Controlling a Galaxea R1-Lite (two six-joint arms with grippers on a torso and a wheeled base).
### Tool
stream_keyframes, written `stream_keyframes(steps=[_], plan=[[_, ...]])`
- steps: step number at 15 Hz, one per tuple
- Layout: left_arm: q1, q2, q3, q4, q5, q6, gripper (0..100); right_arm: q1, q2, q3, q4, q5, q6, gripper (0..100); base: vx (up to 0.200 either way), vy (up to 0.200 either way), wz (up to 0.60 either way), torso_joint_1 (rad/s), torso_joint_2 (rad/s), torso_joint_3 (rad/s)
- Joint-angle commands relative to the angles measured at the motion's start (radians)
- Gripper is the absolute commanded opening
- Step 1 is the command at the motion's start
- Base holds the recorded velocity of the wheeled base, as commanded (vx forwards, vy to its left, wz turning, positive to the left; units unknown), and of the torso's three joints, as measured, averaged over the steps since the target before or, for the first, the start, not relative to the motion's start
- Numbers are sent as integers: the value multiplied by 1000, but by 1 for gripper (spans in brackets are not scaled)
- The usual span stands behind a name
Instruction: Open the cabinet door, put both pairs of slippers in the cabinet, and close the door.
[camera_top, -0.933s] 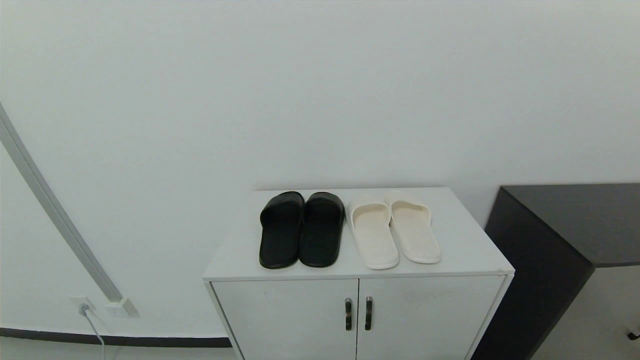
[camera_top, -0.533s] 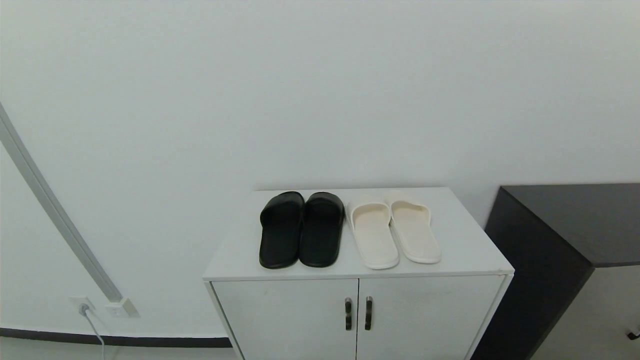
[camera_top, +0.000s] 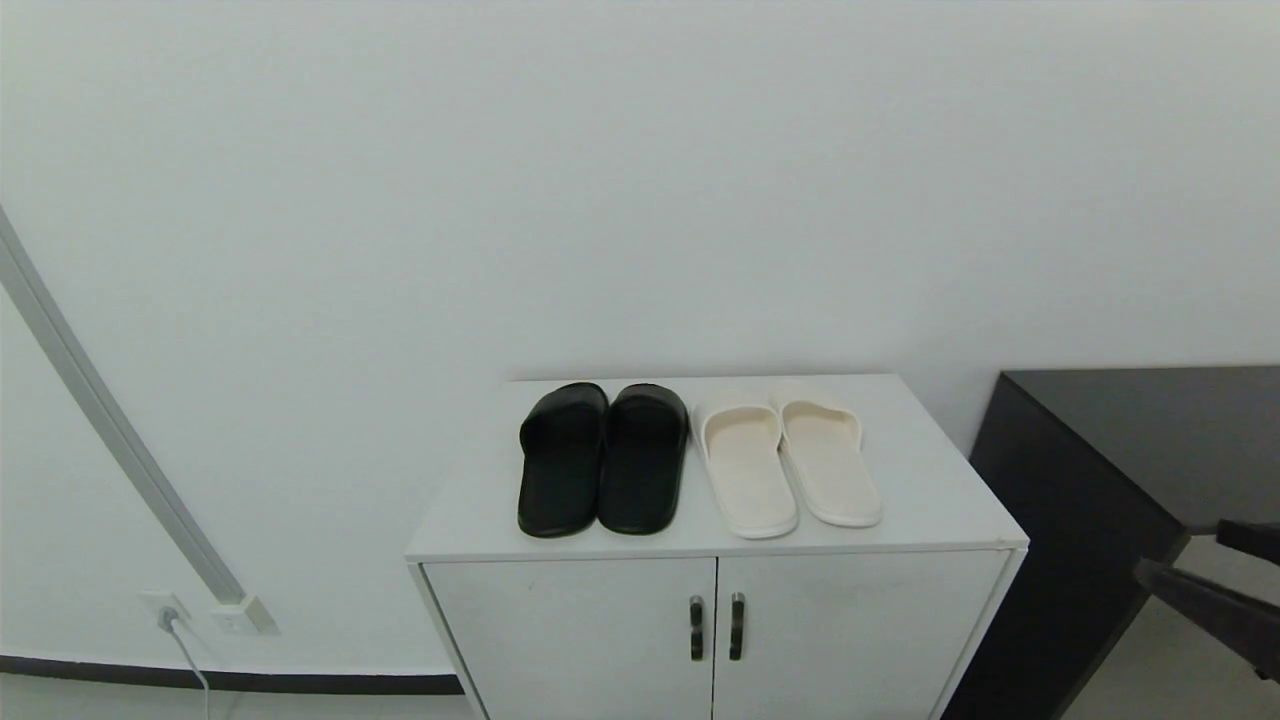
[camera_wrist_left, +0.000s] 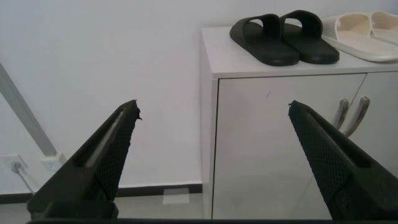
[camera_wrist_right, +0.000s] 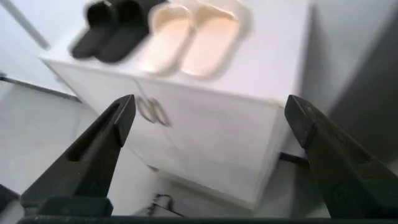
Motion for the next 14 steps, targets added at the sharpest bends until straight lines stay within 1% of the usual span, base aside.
stream_keyframes(steps=[1, 5, 6, 7, 9, 11, 12, 14], plan=[[0, 1, 0, 0, 0, 0, 100, 254, 375, -247, -55, -177, 109, 100, 0, 0, 0, 0, 0, 0], [0, 1, 0, 0, 0, 0, 100, 257, 633, -440, -48, -197, 123, 100, 0, 0, 0, 0, 0, 0], [0, 1, 0, 0, 0, 0, 100, 262, 697, -490, -46, -231, 147, 100, 0, 0, 0, 0, 0, 0], [0, 1, 0, 0, 0, 0, 100, 268, 771, -539, -46, -292, 166, 100, 0, 0, 0, 0, 0, 0], [0, 1, 0, 0, 0, 0, 100, 265, 896, -631, -51, -381, 175, 100, 0, 0, 0, 0, 0, 0], [0, 1, 0, 0, 0, 0, 100, 244, 988, -714, -57, -446, 189, 100, 0, 0, 0, 0, 0, 0], [0, 1, 0, 0, -1, 0, 100, 213, 1051, -766, -62, -498, 192, 100, 0, 0, 0, 0, 0, 0], [0, 1, 0, 0, 0, 0, 100, 193, 1100, -790, -92, -505, 186, 100, 0, 0, 0, 0, 0, 0]])
